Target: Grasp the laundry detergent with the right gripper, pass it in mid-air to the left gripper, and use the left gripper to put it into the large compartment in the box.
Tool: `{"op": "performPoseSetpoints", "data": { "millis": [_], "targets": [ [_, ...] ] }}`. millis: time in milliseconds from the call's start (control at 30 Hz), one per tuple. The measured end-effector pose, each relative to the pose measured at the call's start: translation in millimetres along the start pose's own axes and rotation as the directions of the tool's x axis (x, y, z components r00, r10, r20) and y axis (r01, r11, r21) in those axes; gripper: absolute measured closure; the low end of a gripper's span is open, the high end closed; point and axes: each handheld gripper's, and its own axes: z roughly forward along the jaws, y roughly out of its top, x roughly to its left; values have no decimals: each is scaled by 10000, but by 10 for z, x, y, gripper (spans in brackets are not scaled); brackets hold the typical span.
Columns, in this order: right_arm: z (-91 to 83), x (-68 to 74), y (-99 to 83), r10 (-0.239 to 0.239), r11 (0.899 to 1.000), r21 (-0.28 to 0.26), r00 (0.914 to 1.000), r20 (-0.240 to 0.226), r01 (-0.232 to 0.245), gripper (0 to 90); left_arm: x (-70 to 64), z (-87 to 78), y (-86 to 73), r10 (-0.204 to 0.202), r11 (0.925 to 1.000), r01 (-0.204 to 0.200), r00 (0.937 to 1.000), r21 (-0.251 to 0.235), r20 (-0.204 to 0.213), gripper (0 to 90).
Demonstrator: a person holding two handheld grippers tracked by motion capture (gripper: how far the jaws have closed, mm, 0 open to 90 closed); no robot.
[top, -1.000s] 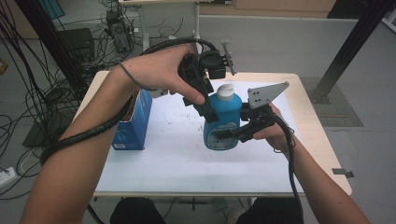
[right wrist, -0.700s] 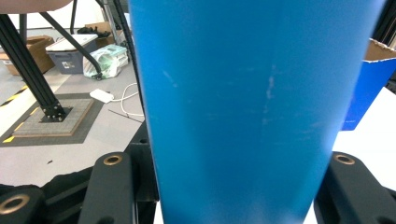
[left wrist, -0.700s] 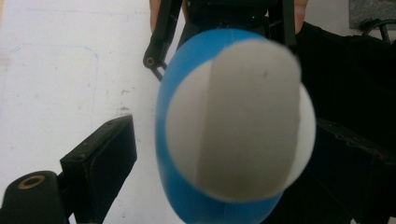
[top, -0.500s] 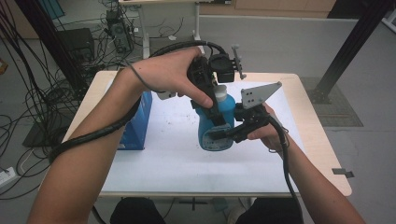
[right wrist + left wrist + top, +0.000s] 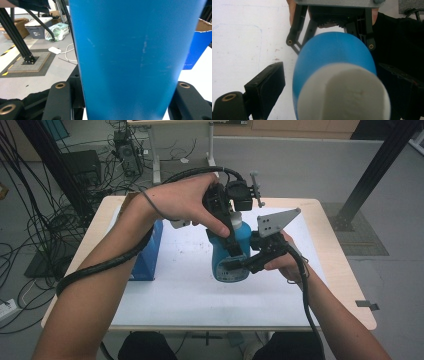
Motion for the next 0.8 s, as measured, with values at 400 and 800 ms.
{"op": "performPoseSetpoints", "data": {
  "millis": [400, 800],
  "targets": [
    [-7, -9, -5, 76, 10000, -31, 10000, -9, -76, 443, 11, -4, -23, -51, 10000, 51, 10000, 50, -10, 106],
    [-6, -7, -4, 56, 10000, 8, 10000, -4, -56, 443, 12, -3, -14, -24, 10000, 24, 10000, 35, 12, 106]
  ]
}}
